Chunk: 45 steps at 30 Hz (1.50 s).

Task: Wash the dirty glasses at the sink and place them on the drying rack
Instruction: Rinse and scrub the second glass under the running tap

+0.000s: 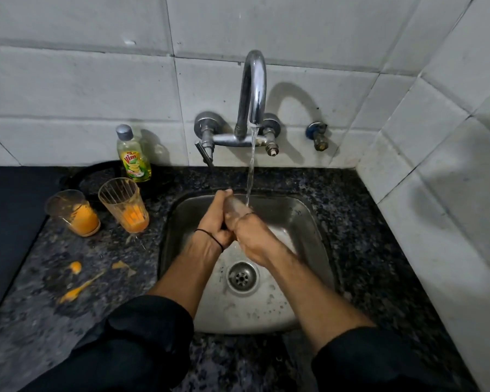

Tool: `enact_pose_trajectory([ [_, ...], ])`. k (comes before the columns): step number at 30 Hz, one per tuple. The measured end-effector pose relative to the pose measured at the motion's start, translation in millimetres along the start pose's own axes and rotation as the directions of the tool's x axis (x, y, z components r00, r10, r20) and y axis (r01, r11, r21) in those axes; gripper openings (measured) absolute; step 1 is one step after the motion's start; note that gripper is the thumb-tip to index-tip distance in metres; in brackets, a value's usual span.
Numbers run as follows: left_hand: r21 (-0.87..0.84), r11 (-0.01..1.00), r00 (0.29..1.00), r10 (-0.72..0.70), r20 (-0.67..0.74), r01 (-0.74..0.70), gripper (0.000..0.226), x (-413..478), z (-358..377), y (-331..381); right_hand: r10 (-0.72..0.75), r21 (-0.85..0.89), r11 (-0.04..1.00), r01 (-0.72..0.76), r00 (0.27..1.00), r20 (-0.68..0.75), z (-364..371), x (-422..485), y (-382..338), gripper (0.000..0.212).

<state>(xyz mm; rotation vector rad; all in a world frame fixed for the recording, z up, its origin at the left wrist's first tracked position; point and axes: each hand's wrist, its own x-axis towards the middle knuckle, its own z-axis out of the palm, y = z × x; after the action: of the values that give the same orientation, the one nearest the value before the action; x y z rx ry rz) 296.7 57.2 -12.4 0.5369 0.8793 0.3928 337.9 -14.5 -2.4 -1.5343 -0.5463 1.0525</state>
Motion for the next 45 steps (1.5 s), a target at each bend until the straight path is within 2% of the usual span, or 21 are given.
enact_pose_trajectory([
  [4,0.074,0.995,0.998,-0.062,-0.011,0.063,0.037,4.2,1.1,4.3,-0.067,-0.398,0.904,0.153,0.973,0.22,-20.3,-1.8,-4.1,0.031],
  [7,0.085,0.991,0.994,-0.101,-0.031,0.103,0.042,5.2,6.0,4.2,-0.065,-0.769,0.594,0.236,0.967,0.247,-33.8,5.3,6.8,0.04],
  [8,0.091,0.992,0.995,-0.084,-0.047,0.088,0.039,5.4,7.6,3.2,-0.064,-0.788,0.576,0.216,0.973,0.22,-31.1,6.1,11.1,0.042],
  [10,0.086,0.995,0.998,-0.037,-0.051,0.041,0.023,8.4,8.7,2.0,-0.069,-0.648,0.749,0.137,0.989,0.13,-18.5,3.2,11.8,0.041],
  [12,0.043,0.998,0.999,-0.036,0.024,0.035,0.024,10.1,7.7,0.5,0.024,-0.217,0.976,-0.016,0.999,0.036,-10.7,3.6,-0.1,0.037],
  [14,-0.061,0.998,0.994,-0.004,0.108,0.01,0.031,10.6,2.5,-1.0,0.12,0.276,0.952,-0.129,0.991,0.051,-12.6,4.3,-12.8,0.026],
  [16,-0.118,0.993,0.986,0.038,0.159,-0.02,0.034,11.4,-2.5,-0.5,0.139,0.493,0.853,-0.173,0.985,0.103,-10.1,6.8,-18.0,0.024],
  [18,-0.09,0.996,0.988,0.028,0.154,-0.014,0.031,9.8,-1.6,2.0,0.081,0.213,0.974,-0.076,0.997,-0.016,-0.1,8.4,-13.3,0.023],
  [20,0.047,0.998,0.998,0.033,0.052,-0.036,0.019,9.6,4.0,6.6,-0.025,-0.038,0.999,0.024,0.999,-0.027,3.5,13.5,0.2,0.027],
  [21,0.108,0.993,0.998,0.055,-0.016,-0.053,0.01,8.8,7.5,8.2,-0.017,-0.065,0.998,0.017,1.0,0.01,2.0,10.6,3.1,0.036],
  [24,0.146,0.989,0.999,0.009,-0.054,-0.001,0.073,12.7,6.4,8.6,-0.005,-0.16,0.987,0.01,0.999,0.035,-1.6,13.1,9.1,0.042],
  [25,0.126,0.992,1.0,0.002,-0.006,-0.001,0.075,11.1,5.3,8.0,-0.02,-0.125,0.992,0.019,1.0,-0.009,-0.2,15.5,8.5,0.041],
  [28,0.05,0.997,0.988,0.044,0.147,-0.052,0.021,7.1,-0.1,1.7,-0.02,-0.006,1.0,0.019,0.994,-0.107,7.3,21.7,4.8,0.027],
  [31,-0.034,0.997,0.972,0.073,0.223,-0.067,0.031,11.1,-8.3,-5.3,-0.071,-0.115,0.992,0.051,0.98,-0.185,4.3,17.0,5.7,0.027],
  [34,0.053,0.998,0.989,0.004,0.146,-0.012,0.022,13.4,-12.4,1.8,-0.185,-0.197,0.969,0.148,0.965,-0.184,10.4,12.1,14.7,0.024],
  [37,0.105,0.994,0.999,-0.022,-0.024,0.024,0.093,17.5,-12.5,6.6,-0.073,-0.205,0.975,0.091,0.993,0.091,1.7,0.0,13.4,0.042],
  [38,0.102,0.995,0.998,-0.011,-0.059,0.017,0.101,18.1,-11.2,5.3,-0.063,-0.246,0.965,0.093,0.99,0.126,-3.5,-3.6,11.4,0.042],
  [39,0.117,0.993,0.995,0.034,-0.096,-0.022,0.094,18.2,-8.8,3.7,-0.089,-0.244,0.962,0.121,0.987,0.138,-6.2,-10.7,7.5,0.042],
  [41,0.137,0.984,0.983,0.127,-0.129,-0.11,0.06,17.8,-6.2,-0.7,-0.102,-0.009,0.995,0.103,0.993,0.053,-4.0,-15.5,5.8,0.043],
  [43,0.084,0.992,0.995,0.1,-0.012,-0.098,0.023,15.7,-5.3,-3.5,-0.015,0.23,0.973,0.022,0.999,-0.033,2.6,-5.6,7.1,0.034],
  [45,0.013,0.999,0.99,0.03,0.135,-0.032,0.019,12.9,-7.7,-4.3,0.141,0.481,0.87,-0.109,0.99,-0.031,3.0,1.7,4.5,0.028],
])
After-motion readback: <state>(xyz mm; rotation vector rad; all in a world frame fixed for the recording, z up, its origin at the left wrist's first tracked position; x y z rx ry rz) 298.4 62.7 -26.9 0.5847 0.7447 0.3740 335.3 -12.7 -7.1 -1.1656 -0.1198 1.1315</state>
